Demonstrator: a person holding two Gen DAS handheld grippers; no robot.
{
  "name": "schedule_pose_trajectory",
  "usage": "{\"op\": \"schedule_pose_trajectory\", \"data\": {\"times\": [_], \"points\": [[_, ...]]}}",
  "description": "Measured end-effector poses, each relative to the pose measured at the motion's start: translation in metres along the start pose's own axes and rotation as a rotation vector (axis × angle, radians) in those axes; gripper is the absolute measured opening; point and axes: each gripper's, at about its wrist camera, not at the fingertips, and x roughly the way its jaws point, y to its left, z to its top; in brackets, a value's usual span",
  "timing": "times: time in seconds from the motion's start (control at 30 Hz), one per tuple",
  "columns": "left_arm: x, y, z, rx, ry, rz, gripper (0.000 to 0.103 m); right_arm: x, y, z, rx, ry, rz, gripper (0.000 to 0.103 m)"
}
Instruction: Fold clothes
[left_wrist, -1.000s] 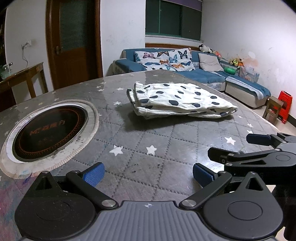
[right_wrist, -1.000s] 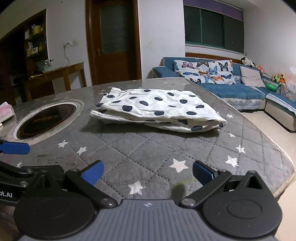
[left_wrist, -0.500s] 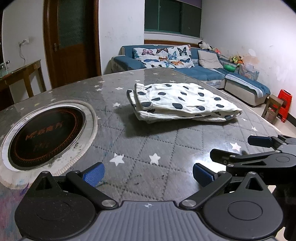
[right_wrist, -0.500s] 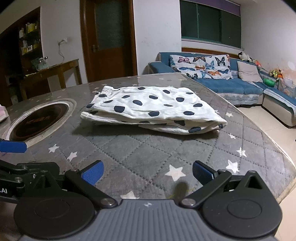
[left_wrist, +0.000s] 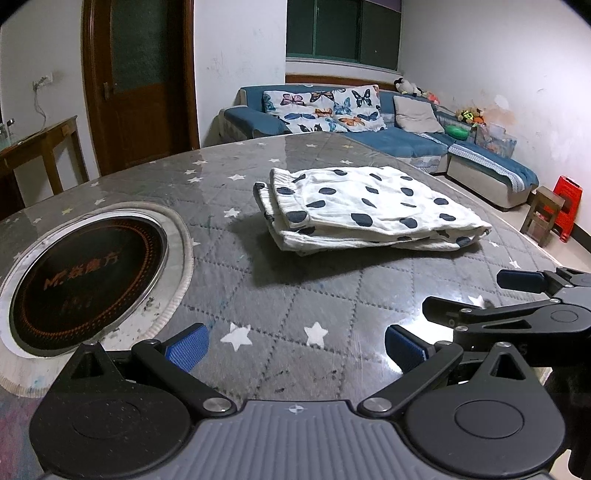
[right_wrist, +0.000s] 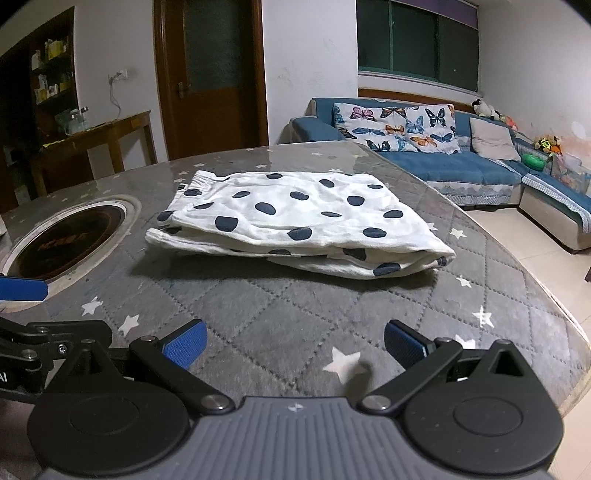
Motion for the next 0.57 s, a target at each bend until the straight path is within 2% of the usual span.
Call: {"op": "schedule_pose_trajectory", "data": {"times": [0.57], "points": [[0.02, 0.005, 0.013, -0.003, 0.023, -0.005, 0.103, 0.018, -0.004, 0.012, 0.0, 0.009, -0.006, 0.103]]}}
